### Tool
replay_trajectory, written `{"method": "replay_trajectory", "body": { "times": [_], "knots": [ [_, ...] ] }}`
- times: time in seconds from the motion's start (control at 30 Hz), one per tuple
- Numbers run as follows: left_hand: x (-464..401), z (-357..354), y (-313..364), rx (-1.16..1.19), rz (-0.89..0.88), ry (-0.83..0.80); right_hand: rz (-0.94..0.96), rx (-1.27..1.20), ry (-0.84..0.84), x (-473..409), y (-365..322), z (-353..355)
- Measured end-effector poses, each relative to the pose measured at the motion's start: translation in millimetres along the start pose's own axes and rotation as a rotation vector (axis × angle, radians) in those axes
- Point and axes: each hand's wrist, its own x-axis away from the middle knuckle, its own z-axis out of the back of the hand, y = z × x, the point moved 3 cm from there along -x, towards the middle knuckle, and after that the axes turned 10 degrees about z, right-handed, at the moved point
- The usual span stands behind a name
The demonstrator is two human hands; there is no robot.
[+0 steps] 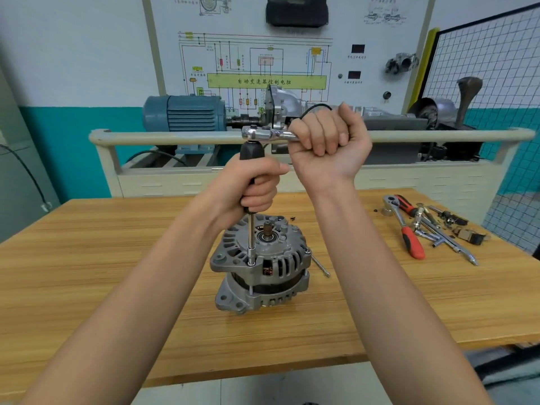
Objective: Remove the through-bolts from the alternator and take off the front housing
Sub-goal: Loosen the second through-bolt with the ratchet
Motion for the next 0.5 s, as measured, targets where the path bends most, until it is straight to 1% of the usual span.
{"method": "replay_trajectory", "body": {
  "times": [0.07,0.13,0.23,0.3,0.37,0.43,0.5],
  "knots": [
    [-0.9,-0.2,-1.7,0.013,0.004,0.029,0.028,0.016,-0.001,1.6,0.8,-0.6],
    [-0.1,0.9,-2.8,0.006,-0.012,0.116,0.082,0.094,-0.047,7.2,2.2,-6.0],
    [0.1,1.6,-3.8,0.006,-0.05,0.353,0.215,0.299,-0.222,19.7,7.4,-18.1],
    [-1.1,-0.8,-4.7,0.008,-0.082,0.532,0.354,0.475,-0.354,30.9,13.1,-26.2],
    [-1.1,-3.4,-5.7,0.021,-0.129,0.661,0.504,0.661,-0.44,42.4,19.5,-31.8],
    [-0.5,-4.2,-6.7,0.018,-0.156,0.69,0.552,0.727,-0.485,47.0,23.7,-34.1],
    [0.9,-2.3,-7.1,-0.001,-0.14,0.608,0.491,0.649,-0.471,41.1,20.6,-32.2]
  ]
}}
